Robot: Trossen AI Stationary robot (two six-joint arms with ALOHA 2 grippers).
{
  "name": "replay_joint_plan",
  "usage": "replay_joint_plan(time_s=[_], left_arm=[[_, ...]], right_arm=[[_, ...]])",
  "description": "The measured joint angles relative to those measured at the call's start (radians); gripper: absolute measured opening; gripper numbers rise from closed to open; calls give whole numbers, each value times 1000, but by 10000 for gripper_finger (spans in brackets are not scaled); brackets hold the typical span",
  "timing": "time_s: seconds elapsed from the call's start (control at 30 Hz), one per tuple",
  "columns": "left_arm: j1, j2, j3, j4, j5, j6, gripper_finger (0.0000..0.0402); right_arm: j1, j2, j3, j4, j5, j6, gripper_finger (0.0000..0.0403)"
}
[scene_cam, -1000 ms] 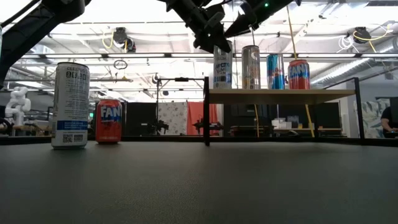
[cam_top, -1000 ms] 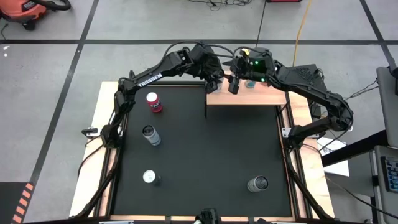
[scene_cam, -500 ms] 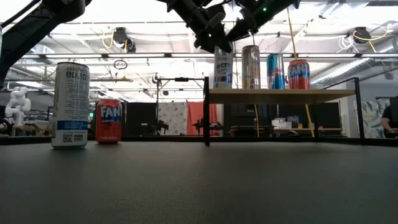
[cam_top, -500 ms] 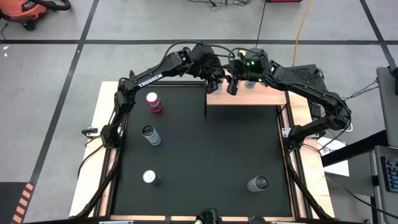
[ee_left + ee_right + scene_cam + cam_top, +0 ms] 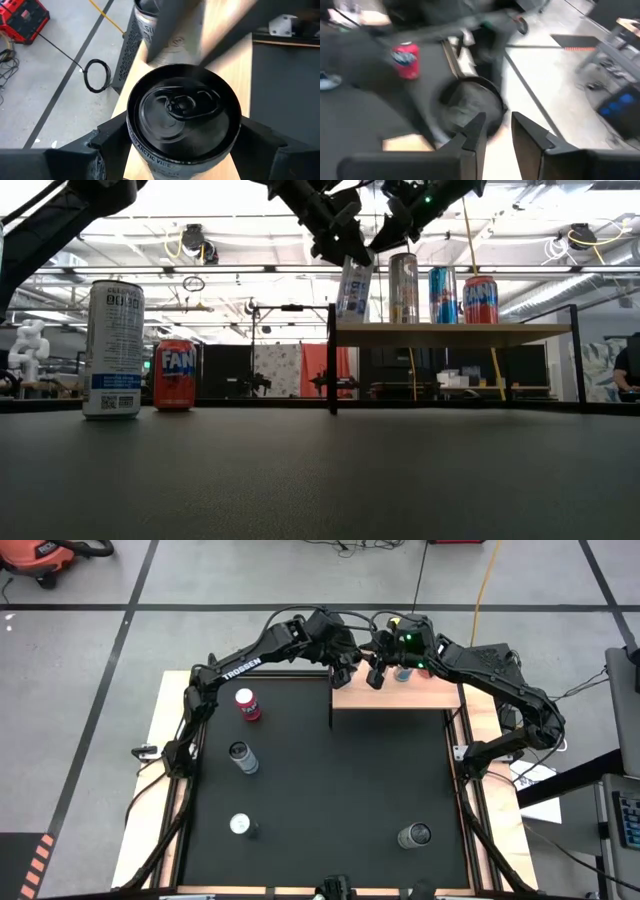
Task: Place canned beverage on shelf
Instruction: Put the bottom white blue soda can on the shelf
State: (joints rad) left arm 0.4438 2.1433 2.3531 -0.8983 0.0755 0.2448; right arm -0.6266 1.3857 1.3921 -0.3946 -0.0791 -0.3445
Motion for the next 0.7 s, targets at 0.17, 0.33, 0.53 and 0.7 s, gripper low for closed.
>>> replay_joint_plan(time_s=[0.17, 0.33, 0.53, 0.7], left_arm=[[-1, 0, 0, -3, 6, 0, 279], [-1, 0, 0, -1, 7, 6, 279], [-1, 0, 0, -1, 7, 4, 279], [-1, 0, 0, 2, 7, 4, 279]], right_arm=[[-2, -2, 0, 17, 4, -6, 65], [-1, -13, 13, 5, 3, -7, 65], [6, -54, 26, 5, -53, -7, 65], [6, -90, 26, 17, -83, 17, 64]])
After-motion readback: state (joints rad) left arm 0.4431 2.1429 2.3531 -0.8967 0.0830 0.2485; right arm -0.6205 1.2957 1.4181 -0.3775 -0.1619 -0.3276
